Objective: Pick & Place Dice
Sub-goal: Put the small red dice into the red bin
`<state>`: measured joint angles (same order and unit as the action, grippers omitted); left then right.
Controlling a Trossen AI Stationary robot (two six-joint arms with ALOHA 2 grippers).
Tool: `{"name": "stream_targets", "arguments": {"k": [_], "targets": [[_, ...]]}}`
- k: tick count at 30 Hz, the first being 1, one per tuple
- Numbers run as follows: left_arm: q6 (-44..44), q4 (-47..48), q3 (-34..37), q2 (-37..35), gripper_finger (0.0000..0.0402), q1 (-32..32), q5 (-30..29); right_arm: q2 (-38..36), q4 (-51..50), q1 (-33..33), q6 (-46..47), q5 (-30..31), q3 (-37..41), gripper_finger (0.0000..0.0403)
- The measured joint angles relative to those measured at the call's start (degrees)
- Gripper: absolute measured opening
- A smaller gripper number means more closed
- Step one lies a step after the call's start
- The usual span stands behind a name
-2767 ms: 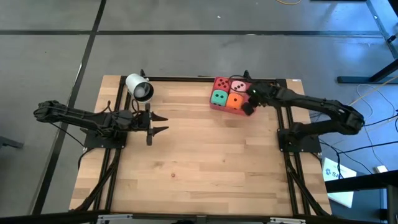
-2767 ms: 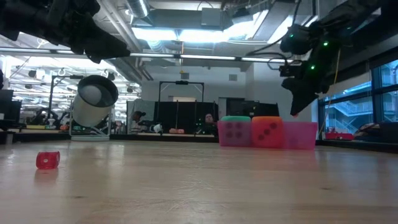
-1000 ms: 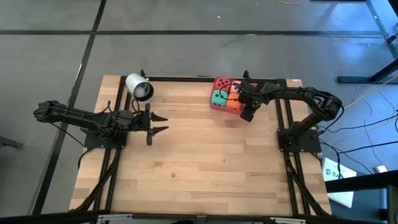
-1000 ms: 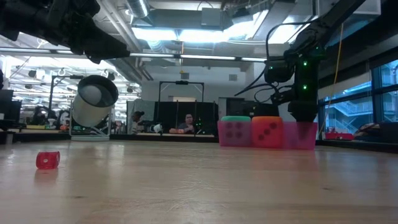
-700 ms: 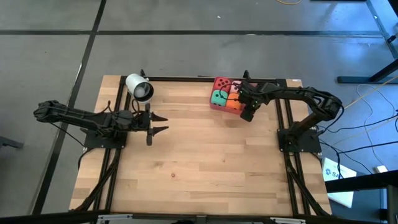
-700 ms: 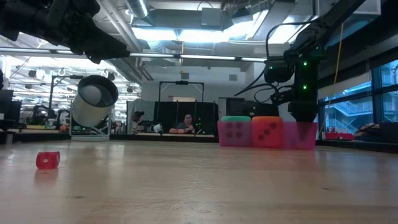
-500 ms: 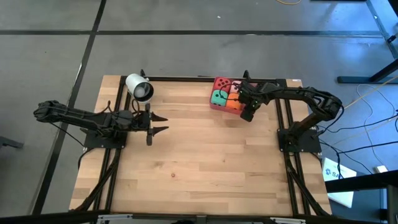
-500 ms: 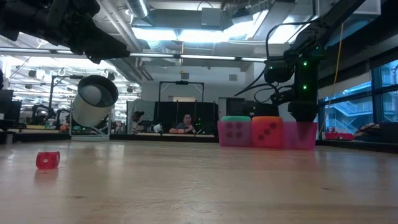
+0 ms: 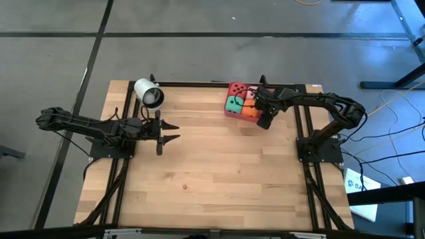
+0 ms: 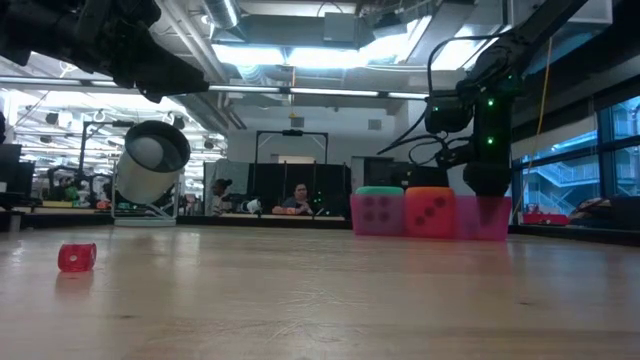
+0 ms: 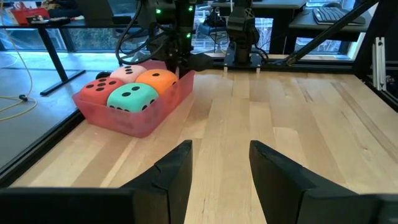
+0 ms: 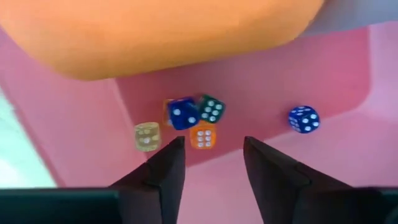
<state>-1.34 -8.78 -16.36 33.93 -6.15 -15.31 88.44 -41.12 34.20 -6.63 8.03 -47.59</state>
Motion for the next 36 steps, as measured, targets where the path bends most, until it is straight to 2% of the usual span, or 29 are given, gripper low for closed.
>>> {"name": "stream_targets", "arguments": {"k": [4,11,19,22,26,30,33,36], "targets": [[0.3,0.0,0.0,0.0,0.0152,0.0,-0.1,-0.4,-0.6,0.0,0.1,2.8,-0.7,0.0174],[2.5,0.0,0.0,0.0,0.0154,0.0,-0.2,-4.9,-2.7,0.0,0.9,3.1,-6.2,0.0172],[0.9,3.0,0.0,0.0,0.0154,0.0,-0.1,-17.7,-3.0,-1.6,5.3,3.0,-8.0,0.0162],[-2.0,3.2,0.0,-0.1,0.0154,0.0,-0.1,-24.2,-1.5,-3.3,8.1,0.8,-8.0,0.0160],[-4.4,2.6,0.0,-0.1,0.0153,0.0,0.0,-32.2,2.9,-7.4,12.5,-4.4,-8.0,0.0160],[-5.8,2.6,0.0,0.0,0.0154,-0.1,0.4,-38.9,8.3,-15.0,16.7,-5.7,-7.6,0.0159],[-6.0,2.6,0.0,0.0,0.0154,-0.1,3.7,-43.8,17.9,-23.1,18.2,-4.7,-3.1,0.0159],[-6.7,2.6,0.0,0.0,0.0152,-0.1,6.7,-47.3,32.1,-30.8,18.9,-4.0,4.9,0.0159]]}}
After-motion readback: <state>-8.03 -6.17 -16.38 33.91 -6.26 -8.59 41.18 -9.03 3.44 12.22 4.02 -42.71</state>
